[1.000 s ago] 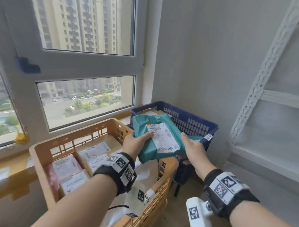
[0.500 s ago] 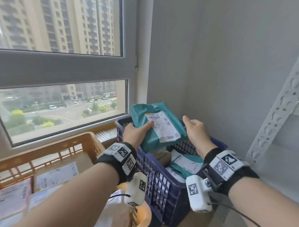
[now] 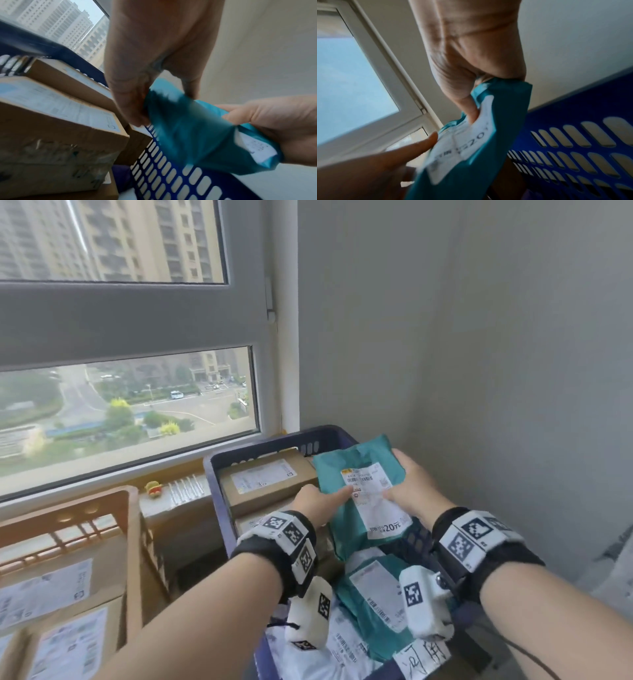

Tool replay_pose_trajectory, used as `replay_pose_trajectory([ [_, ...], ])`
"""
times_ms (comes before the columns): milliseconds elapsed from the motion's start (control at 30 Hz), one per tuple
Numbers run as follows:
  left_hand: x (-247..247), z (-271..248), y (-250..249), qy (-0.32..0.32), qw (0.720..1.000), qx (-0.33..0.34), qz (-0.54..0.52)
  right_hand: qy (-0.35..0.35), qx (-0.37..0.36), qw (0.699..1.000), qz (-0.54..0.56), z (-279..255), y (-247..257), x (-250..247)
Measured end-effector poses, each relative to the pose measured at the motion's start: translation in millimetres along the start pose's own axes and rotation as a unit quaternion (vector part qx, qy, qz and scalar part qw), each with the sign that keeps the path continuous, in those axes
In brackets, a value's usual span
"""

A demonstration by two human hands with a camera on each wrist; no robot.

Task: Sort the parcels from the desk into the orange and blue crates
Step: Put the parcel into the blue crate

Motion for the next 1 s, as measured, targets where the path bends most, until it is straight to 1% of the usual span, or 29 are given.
replay_pose_trajectory([
  [67,-5.8,13.1,-1.0,-0.080,0.993,0.011,0.089,0.018,-0.006,0.992,-0.127,8.9,-11.1,4.6],
  [100,-9.0,18.7,0.9,-0.103,0.987,0.010,0.122,0.037,-0.012,0.983,-0.182,11.5,-14.2,8.3],
  [133,-11.0,23.3,5.2,-0.114,0.982,0.002,0.149,0.056,-0.016,0.975,-0.214,14.3,-17.9,12.8],
  [233,-8.7,38.6,26.9,-0.096,0.975,-0.031,0.199,0.108,-0.021,0.959,-0.260,23.0,-26.9,26.3],
  [300,-9.0,44.2,34.3,-0.103,0.972,-0.021,0.209,0.143,-0.027,0.954,-0.264,29.9,-34.4,40.4],
  [367,-8.8,46.8,40.8,-0.109,0.975,-0.017,0.191,0.177,-0.017,0.954,-0.241,35.2,-44.7,56.7],
  [467,-7.3,51.6,48.9,-0.095,0.982,-0.013,0.161,0.179,-0.007,0.958,-0.223,43.3,-58.8,71.1],
  [500,-7.2,52.4,49.6,-0.089,0.984,-0.006,0.157,0.180,-0.012,0.956,-0.233,44.4,-62.0,75.0],
  [533,-7.5,52.9,50.0,-0.083,0.985,-0.003,0.154,0.190,-0.015,0.947,-0.260,43.8,-65.0,80.2],
  [567,-7.1,53.8,50.6,-0.076,0.986,-0.001,0.151,0.210,-0.019,0.928,-0.306,41.1,-66.9,86.0],
  [633,-6.3,54.7,51.7,-0.064,0.987,0.000,0.151,0.231,-0.048,0.875,-0.424,36.4,-68.5,99.5],
  [700,-6.7,54.7,52.3,-0.063,0.987,0.003,0.145,0.216,-0.112,0.809,-0.535,36.1,-61.4,110.5],
  [733,-6.9,54.5,52.4,-0.064,0.988,0.006,0.143,0.202,-0.136,0.783,-0.572,37.0,-57.2,114.0],
  [767,-6.8,54.2,52.3,-0.063,0.988,0.009,0.143,0.188,-0.157,0.770,-0.589,39.5,-54.6,117.4],
  [800,-6.8,53.5,51.9,-0.061,0.988,0.012,0.144,0.186,-0.164,0.771,-0.586,43.0,-56.8,121.4],
  [833,-7.0,53.5,51.9,-0.060,0.988,0.013,0.143,0.196,-0.153,0.786,-0.566,45.0,-59.7,123.4],
  [867,-7.1,53.2,52.1,-0.058,0.988,0.012,0.142,0.217,-0.121,0.808,-0.534,46.8,-66.2,125.6],
  [900,-7.1,53.2,52.4,-0.056,0.988,0.010,0.143,0.240,-0.092,0.822,-0.509,48.4,-73.2,128.3],
  [933,-7.4,52.8,52.3,-0.055,0.988,0.009,0.141,0.257,-0.064,0.829,-0.493,51.0,-78.6,130.7],
  [1000,-7.5,53.0,52.8,-0.054,0.988,0.008,0.141,0.274,-0.032,0.828,-0.489,54.0,-81.8,133.4],
])
Point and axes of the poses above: each hand's wrist, its own z-axis towards the middle knuckle, its own x-axis out of the palm, y = z × x, the point moved 7 cm from there along z, towards the middle knuckle, and after that the axes turned 9 degrees about -x, right-handed, at the moved point
